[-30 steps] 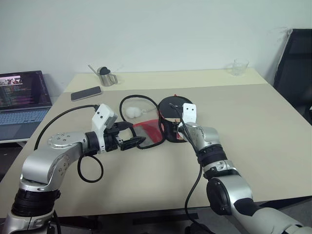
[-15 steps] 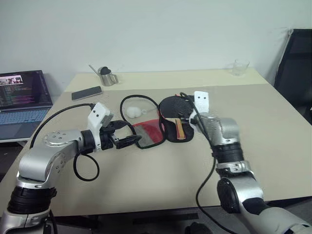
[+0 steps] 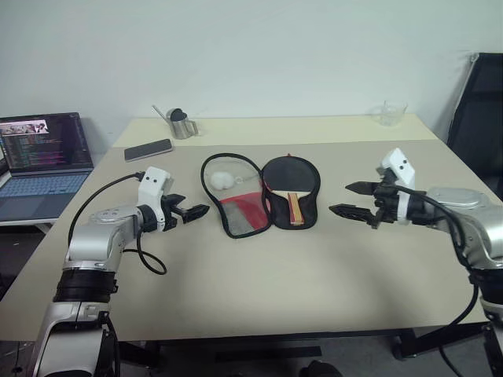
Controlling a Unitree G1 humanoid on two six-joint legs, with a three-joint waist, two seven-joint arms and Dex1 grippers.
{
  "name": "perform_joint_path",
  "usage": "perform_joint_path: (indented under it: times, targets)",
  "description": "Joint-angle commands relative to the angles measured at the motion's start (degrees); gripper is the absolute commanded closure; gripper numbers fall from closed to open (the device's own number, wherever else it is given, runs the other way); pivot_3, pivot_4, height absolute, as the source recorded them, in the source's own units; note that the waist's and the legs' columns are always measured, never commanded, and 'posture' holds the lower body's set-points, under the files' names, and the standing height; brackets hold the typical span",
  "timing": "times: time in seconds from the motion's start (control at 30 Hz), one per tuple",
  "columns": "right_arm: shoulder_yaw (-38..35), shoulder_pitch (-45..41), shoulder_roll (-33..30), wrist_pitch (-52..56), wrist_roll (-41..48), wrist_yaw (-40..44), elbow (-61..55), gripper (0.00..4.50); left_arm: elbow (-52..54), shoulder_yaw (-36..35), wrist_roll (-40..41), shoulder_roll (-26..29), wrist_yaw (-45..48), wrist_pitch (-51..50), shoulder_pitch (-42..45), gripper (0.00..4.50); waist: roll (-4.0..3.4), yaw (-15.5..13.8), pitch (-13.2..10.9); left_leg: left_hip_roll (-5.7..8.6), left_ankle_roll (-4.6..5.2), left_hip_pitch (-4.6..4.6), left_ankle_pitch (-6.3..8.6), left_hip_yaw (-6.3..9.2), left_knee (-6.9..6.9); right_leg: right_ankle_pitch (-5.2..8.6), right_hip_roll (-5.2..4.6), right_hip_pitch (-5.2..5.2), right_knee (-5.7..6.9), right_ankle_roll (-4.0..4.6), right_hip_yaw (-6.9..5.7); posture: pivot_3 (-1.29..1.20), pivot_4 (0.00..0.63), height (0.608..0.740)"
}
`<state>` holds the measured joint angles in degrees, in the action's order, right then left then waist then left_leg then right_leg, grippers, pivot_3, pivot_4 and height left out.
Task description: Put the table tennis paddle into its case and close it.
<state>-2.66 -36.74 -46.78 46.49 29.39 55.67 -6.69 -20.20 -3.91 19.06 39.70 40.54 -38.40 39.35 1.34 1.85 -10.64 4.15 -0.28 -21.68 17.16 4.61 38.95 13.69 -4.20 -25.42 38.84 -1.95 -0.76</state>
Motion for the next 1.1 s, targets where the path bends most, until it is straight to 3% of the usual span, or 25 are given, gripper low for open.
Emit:
perform_joint_path:
  times: [0.03, 0.17, 0.27, 0.63, 0.83, 1.1]
  targets:
    - [-5.5, 0.8, -3.1, -5.3, 3.5, 8.0, 1.5, 0.02, -3.5, 0.4, -2.1, -0.5, -0.4, 1.8, 3.9, 0.0, 0.0, -0.2, 0.0, 0.0, -0.09, 0.0, -0.05, 0.0, 0.01, 0.0, -0.02, 0.01, 0.0, 0.0, 0.0, 0.0, 0.15, 0.74]
    - [-7.3, 1.0, -5.4, -7.7, 3.3, 10.4, 2.9, 0.02, -6.2, 0.5, -3.4, -1.7, -0.1, 2.8, 5.3, 0.0, 0.01, -0.2, 0.0, 0.05, -0.15, -0.01, -0.08, -0.01, 0.02, -0.02, -0.11, 0.03, -0.05, -0.02, 0.02, 0.0, 0.15, 0.74]
    - [-7.6, 1.3, -6.5, -8.9, 2.6, 10.8, 3.3, 0.0, -8.2, 0.5, -3.9, -3.4, -0.5, 3.2, 6.4, 0.58, 0.01, -0.2, 0.0, 0.03, -0.16, -0.01, -0.09, 0.01, 0.02, -0.02, -0.13, 0.03, -0.06, -0.02, 0.01, 0.0, 0.15, 0.74]
    - [-7.8, 1.4, -7.5, -10.0, 3.0, 11.1, 2.9, 0.0, -18.1, 2.3, -8.4, -7.1, -2.0, 4.9, 10.0, 4.47, 0.03, -0.4, 0.0, 0.06, -0.17, -0.04, -0.09, 0.0, 0.03, -0.03, -0.18, 0.03, -0.06, -0.03, 0.0, 0.0, 0.15, 0.74]
    - [-7.1, 1.8, -7.3, -10.5, 2.5, 10.7, 3.3, 0.0, -20.4, 3.6, -10.0, -11.1, -2.5, 5.4, 13.5, 4.47, 0.07, -1.1, 0.0, 0.12, -0.17, -0.07, -0.09, 0.03, 0.06, -0.04, -0.24, 0.04, -0.06, -0.06, -0.04, 0.0, 0.15, 0.74]
    - [-7.7, 2.1, -7.7, -10.7, 2.0, 9.9, 3.6, 0.0, -3.5, -0.4, -0.6, -20.9, -1.8, -4.3, 16.3, 4.47, 0.12, -1.9, 0.0, 0.15, -0.18, -0.2, -0.1, 0.04, 0.11, -0.06, -0.3, 0.02, -0.13, -0.09, -0.07, 0.0, 0.15, 0.74]
